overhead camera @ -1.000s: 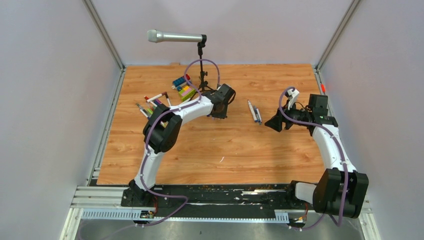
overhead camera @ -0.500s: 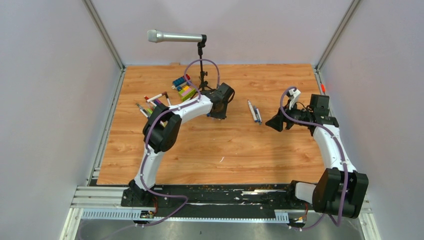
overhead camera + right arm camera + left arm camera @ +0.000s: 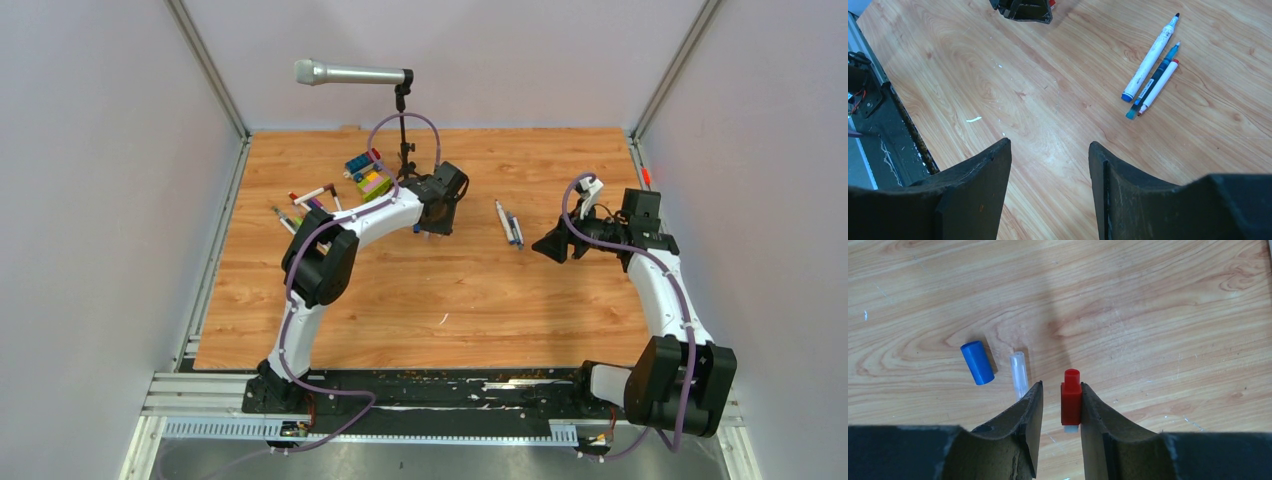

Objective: Open the pen caps
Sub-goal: Place the pen cap at the center of the board.

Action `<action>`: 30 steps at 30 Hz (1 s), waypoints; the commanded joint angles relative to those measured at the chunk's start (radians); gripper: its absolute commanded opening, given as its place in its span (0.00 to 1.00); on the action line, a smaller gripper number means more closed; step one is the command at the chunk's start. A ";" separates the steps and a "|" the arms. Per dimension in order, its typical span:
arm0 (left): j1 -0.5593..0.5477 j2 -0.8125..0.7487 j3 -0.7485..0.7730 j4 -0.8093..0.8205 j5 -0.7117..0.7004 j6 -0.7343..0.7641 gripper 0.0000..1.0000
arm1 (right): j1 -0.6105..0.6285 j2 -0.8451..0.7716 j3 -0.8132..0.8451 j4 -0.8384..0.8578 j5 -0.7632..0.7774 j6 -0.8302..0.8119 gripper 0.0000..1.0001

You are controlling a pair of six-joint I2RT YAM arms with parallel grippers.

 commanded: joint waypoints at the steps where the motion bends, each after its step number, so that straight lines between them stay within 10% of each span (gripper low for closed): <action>1: 0.005 -0.064 0.044 -0.006 -0.007 0.017 0.40 | -0.009 -0.008 -0.007 0.042 -0.040 -0.023 0.59; 9: 0.006 -0.053 0.048 -0.011 -0.023 0.016 0.24 | -0.012 -0.006 -0.009 0.043 -0.040 -0.022 0.59; 30: 0.006 -0.125 -0.004 0.029 -0.017 0.070 0.33 | -0.022 -0.006 -0.011 0.042 -0.045 -0.023 0.59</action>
